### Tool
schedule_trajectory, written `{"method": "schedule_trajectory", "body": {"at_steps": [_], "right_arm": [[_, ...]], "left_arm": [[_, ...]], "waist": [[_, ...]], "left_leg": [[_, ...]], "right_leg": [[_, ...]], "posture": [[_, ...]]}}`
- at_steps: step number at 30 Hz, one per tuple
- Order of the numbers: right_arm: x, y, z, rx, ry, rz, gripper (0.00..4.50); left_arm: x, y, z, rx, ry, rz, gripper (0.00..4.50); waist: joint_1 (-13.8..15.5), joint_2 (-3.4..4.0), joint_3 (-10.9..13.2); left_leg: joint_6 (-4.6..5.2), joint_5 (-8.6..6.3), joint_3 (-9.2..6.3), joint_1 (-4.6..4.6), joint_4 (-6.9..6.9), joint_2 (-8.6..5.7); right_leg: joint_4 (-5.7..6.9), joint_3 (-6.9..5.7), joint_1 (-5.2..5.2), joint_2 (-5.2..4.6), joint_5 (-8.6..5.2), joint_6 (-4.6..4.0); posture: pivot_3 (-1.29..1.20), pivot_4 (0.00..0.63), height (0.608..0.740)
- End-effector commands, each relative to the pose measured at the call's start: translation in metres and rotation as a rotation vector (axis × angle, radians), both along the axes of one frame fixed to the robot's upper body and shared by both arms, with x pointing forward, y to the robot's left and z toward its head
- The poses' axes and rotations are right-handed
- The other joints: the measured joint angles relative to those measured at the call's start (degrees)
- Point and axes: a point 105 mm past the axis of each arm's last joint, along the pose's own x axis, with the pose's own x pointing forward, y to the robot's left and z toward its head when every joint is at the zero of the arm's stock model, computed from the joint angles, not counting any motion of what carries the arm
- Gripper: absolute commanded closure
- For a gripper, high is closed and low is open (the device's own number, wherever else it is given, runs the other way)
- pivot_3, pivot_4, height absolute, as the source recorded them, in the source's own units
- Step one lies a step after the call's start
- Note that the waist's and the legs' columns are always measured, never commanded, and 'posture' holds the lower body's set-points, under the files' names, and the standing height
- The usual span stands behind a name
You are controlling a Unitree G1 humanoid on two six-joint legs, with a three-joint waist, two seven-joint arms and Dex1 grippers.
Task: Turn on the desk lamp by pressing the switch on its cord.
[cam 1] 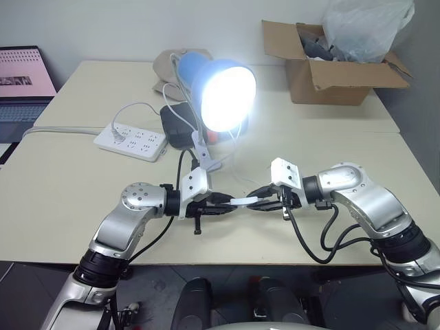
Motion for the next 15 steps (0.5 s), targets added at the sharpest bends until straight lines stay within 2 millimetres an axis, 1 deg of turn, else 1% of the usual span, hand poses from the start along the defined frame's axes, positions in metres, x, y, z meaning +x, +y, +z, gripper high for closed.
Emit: {"method": "schedule_trajectory", "body": {"at_steps": [1,2,4,5,7,10,12,13,14,15], "right_arm": [[0.006,0.003,0.015,0.061,-0.047,-0.020,3.82],[0.008,0.004,0.017,0.077,-0.055,-0.027,3.82],[0.007,0.004,0.019,0.087,-0.067,-0.014,3.13],[0.007,0.005,0.020,0.088,-0.074,-0.011,3.04],[0.007,0.005,0.022,0.097,-0.089,-0.010,2.46],[0.007,0.005,0.026,0.108,-0.113,-0.011,1.72],[0.007,0.000,0.030,0.103,-0.135,-0.021,1.08],[0.006,-0.004,0.032,0.098,-0.142,-0.030,0.81],[0.005,-0.007,0.033,0.094,-0.145,-0.036,0.62],[0.004,-0.011,0.033,0.086,-0.149,-0.045,0.31]], "left_arm": [[0.002,-0.006,0.014,-0.032,-0.072,-0.010,4.11],[0.002,-0.006,0.014,-0.029,-0.075,-0.012,4.11],[0.002,-0.006,0.014,-0.023,-0.083,-0.016,4.11],[0.002,-0.006,0.013,-0.016,-0.090,-0.018,4.11],[0.003,-0.006,0.011,0.006,-0.109,-0.024,4.11],[0.005,-0.006,0.005,0.049,-0.138,-0.034,4.11],[0.010,-0.006,-0.001,0.087,-0.172,-0.026,4.11],[0.013,-0.006,-0.004,0.104,-0.192,-0.018,4.11],[0.016,-0.007,-0.005,0.113,-0.204,-0.014,4.11],[0.019,-0.007,-0.007,0.124,-0.229,-0.003,4.11]], "waist": [[0.0,0.00,0.0],[0.0,0.00,0.0],[0.0,0.00,0.0],[0.0,0.00,0.0],[0.0,0.00,0.0],[0.0,0.00,0.0],[0.0,0.00,0.0],[0.1,0.00,0.0],[0.2,0.01,0.0],[0.2,0.00,0.0]], "left_leg": [[0.00,0.00,0.00,0.00,0.00,0.00],[0.00,0.00,0.00,0.00,0.00,0.00],[0.00,0.00,0.01,0.00,0.00,0.00],[0.00,0.00,0.00,0.00,0.00,0.00],[0.00,0.00,0.00,0.00,0.00,0.00],[0.00,0.00,0.01,0.00,0.00,0.00],[0.00,0.00,0.01,0.00,0.00,-0.01],[0.00,0.00,0.02,0.00,0.00,0.00],[0.00,0.00,0.02,-0.01,0.00,-0.01],[0.00,0.00,0.02,-0.01,0.00,-0.02]], "right_leg": [[0.00,0.00,0.00,0.00,0.00,0.00],[0.00,0.00,0.00,0.00,0.00,0.00],[0.00,0.00,0.00,0.00,0.00,0.00],[0.00,0.00,0.00,0.00,0.00,0.00],[0.00,0.00,0.00,0.00,0.00,0.00],[0.00,0.01,0.00,0.00,0.00,0.00],[0.00,0.01,0.00,0.00,0.00,0.00],[0.00,0.01,0.00,0.00,0.00,0.00],[0.00,0.00,0.00,0.00,0.00,0.00],[0.00,0.00,0.00,-0.01,0.00,0.00]], "posture": [[0.00,0.150,0.740],[0.00,0.150,0.740],[0.00,0.150,0.740],[0.00,0.150,0.740],[0.00,0.150,0.740],[0.00,0.150,0.740],[0.00,0.150,0.740],[0.00,0.150,0.740],[0.00,0.150,0.740],[0.00,0.150,0.740]]}}
